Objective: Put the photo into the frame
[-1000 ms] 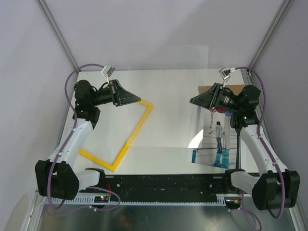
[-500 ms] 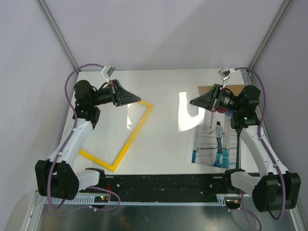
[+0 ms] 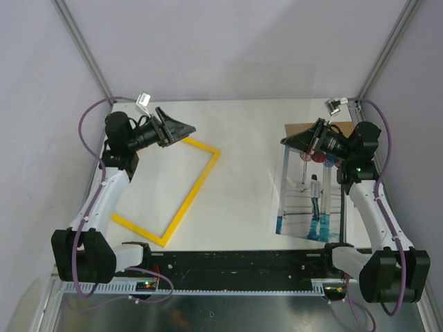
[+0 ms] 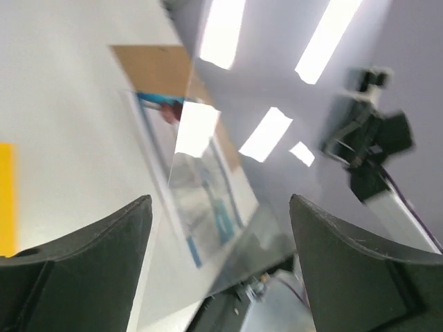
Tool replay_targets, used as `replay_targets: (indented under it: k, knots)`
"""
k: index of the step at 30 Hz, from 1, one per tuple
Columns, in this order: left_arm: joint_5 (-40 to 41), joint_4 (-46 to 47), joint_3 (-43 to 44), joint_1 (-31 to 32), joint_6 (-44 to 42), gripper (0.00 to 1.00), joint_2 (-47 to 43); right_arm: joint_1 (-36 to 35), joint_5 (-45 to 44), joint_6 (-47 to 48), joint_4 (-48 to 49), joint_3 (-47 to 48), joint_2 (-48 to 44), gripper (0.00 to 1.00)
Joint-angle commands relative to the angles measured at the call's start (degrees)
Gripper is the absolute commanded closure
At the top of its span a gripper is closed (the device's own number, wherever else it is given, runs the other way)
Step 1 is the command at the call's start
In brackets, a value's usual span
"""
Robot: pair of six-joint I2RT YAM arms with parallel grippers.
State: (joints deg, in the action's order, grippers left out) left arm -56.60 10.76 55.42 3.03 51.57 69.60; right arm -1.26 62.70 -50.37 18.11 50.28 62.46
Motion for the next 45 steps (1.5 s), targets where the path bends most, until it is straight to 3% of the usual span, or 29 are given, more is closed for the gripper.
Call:
replay_targets:
  k: [1,7,12,16,25,34,45]
  knots:
    - [21.8,-19.2,4.8,-0.9,-15.2,0.14,-0.4,3.3,-4.6,2.7,-6.0,2.6,-1.9,1.0]
    - [43.0,-31.9,5.7,2.8,-25.0,0.19,2.0,5.9,-9.7,7.8,-16.4,5.3,-1.2,1.0]
    - [61.2,-39.3,7.3,13.4,-30.9,0.28,6.3,6.0,-15.0,10.6,-24.3,9.7,0.1,1.0]
    - [68.4,-42.1,6.9,19.6,-33.5,0.32,11.0,6.0,-19.2,13.6,-30.0,13.2,1.9,1.0]
    - [70.5,-43.8,7.3,28.1,-36.5,0.34,21.2,6.4,-26.6,19.5,-38.0,16.2,3.0,1.0]
    - [67.9,-43.8,6.8,28.7,-39.0,0.35,27.1,7.1,-28.8,22.7,-41.7,16.2,2.4,1.0]
    - [63.4,-43.7,7.2,28.7,-41.4,0.46,31.5,7.1,-29.2,24.1,-42.5,15.9,2.3,1.0]
